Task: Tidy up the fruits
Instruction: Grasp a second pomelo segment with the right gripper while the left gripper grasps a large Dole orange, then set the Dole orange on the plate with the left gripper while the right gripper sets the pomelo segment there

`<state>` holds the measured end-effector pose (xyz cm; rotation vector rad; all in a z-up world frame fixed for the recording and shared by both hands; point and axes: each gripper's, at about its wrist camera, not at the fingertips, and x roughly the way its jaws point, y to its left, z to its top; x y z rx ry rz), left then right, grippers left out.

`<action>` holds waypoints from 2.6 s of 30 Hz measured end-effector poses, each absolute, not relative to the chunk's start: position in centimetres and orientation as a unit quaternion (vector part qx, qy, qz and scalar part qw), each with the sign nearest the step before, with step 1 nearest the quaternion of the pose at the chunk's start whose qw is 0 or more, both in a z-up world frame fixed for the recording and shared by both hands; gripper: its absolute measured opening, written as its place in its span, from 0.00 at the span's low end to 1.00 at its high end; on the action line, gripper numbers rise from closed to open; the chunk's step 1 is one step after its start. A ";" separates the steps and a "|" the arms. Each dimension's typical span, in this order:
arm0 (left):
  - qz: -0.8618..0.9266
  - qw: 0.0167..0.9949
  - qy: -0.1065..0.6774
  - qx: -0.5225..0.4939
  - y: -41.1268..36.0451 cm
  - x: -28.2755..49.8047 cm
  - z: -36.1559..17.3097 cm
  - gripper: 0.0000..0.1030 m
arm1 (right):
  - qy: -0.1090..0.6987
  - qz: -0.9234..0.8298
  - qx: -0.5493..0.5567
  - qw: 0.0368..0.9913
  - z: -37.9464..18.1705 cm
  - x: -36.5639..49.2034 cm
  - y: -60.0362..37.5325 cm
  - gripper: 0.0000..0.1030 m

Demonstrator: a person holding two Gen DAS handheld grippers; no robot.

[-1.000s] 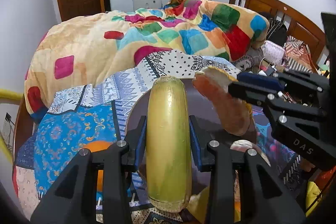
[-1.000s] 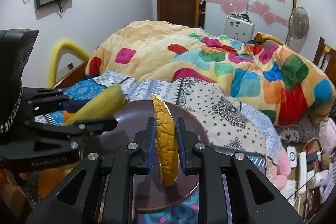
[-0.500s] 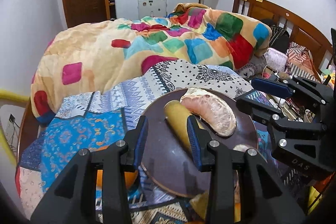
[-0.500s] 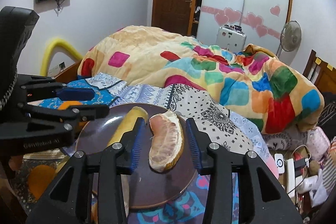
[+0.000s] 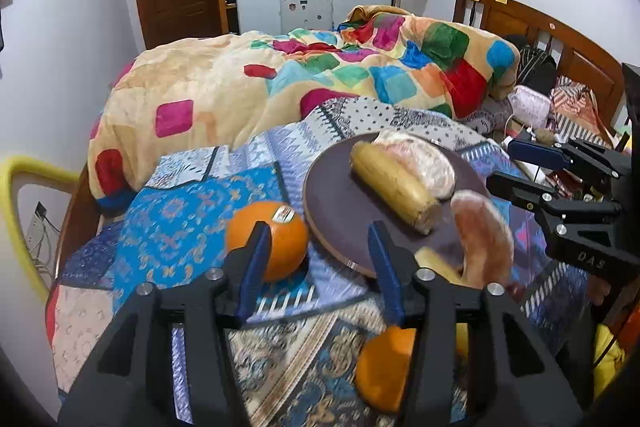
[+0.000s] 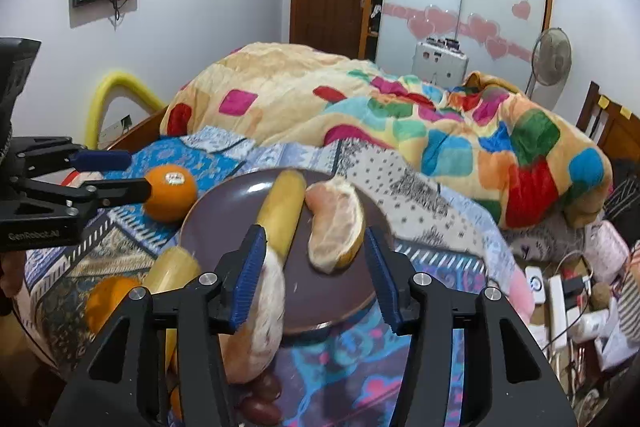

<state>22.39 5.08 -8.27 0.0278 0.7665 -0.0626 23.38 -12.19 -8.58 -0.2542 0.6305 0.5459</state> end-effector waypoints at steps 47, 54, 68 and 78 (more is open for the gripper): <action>0.013 0.906 0.423 -0.012 9.1 28.3 -14.2 0.82 | 0.304 0.271 -0.106 0.907 -9.1 24.8 -13.1 0.20; 0.003 0.908 0.419 -0.010 8.9 28.6 -14.2 0.67 | 0.307 0.271 -0.102 0.907 -9.4 25.5 -13.4 0.20; -0.001 0.916 0.400 0.002 8.3 27.2 -12.6 0.65 | 0.296 0.275 -0.101 0.909 -8.3 25.7 -13.4 0.20; -0.031 0.930 0.367 0.006 5.7 27.6 -9.5 0.65 | 0.306 0.285 -0.120 0.901 -8.9 27.5 -11.5 0.20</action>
